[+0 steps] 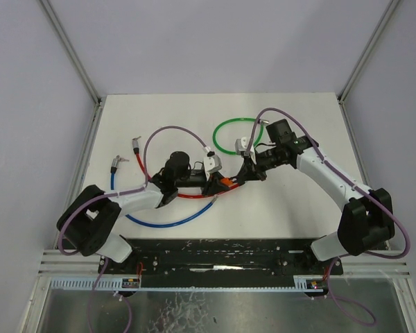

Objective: Lock with the key
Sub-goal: Lock the lock.

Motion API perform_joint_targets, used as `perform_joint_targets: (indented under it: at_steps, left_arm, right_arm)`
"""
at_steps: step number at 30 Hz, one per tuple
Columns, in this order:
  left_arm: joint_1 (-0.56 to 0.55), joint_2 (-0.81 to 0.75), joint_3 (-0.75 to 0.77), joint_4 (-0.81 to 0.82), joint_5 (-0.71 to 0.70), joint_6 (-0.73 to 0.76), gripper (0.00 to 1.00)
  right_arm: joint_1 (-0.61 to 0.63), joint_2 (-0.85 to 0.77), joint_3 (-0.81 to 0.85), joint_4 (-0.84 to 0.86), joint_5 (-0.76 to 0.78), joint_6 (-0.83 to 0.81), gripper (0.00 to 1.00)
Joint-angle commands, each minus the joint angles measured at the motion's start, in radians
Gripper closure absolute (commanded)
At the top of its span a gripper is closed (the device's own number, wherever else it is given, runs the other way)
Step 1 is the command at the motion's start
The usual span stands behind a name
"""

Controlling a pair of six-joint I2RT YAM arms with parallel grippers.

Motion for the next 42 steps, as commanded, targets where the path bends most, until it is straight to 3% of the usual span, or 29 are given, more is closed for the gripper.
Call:
perform_joint_targets:
  at_steps: [1, 10, 26, 36, 42]
  left_arm:
    - [-0.006, -0.083, 0.006, 0.182, -0.057, 0.047, 1.0]
    - [-0.005, -0.12, -0.017, 0.196, -0.117, 0.088, 1.0]
    - [-0.006, -0.012, 0.017, 0.625, 0.1, -0.254, 1.0]
    - [0.007, -0.002, 0.046, 0.612, 0.058, -0.227, 1.0]
    - [0.048, 0.016, 0.04, 0.735, 0.055, -0.31, 1.0]
  right_arm:
    - [0.056, 0.034, 0.0, 0.029, -0.105, 0.055, 1.0]
    - [0.063, 0.044, -0.015, 0.11, -0.067, 0.134, 1.0]
    - [0.134, 0.062, -0.1, 0.264, -0.015, 0.152, 1.0]
    - [0.198, 0.121, -0.093, 0.274, -0.038, 0.179, 1.0]
    - [0.232, 0.185, -0.074, 0.281, -0.075, 0.227, 1.0]
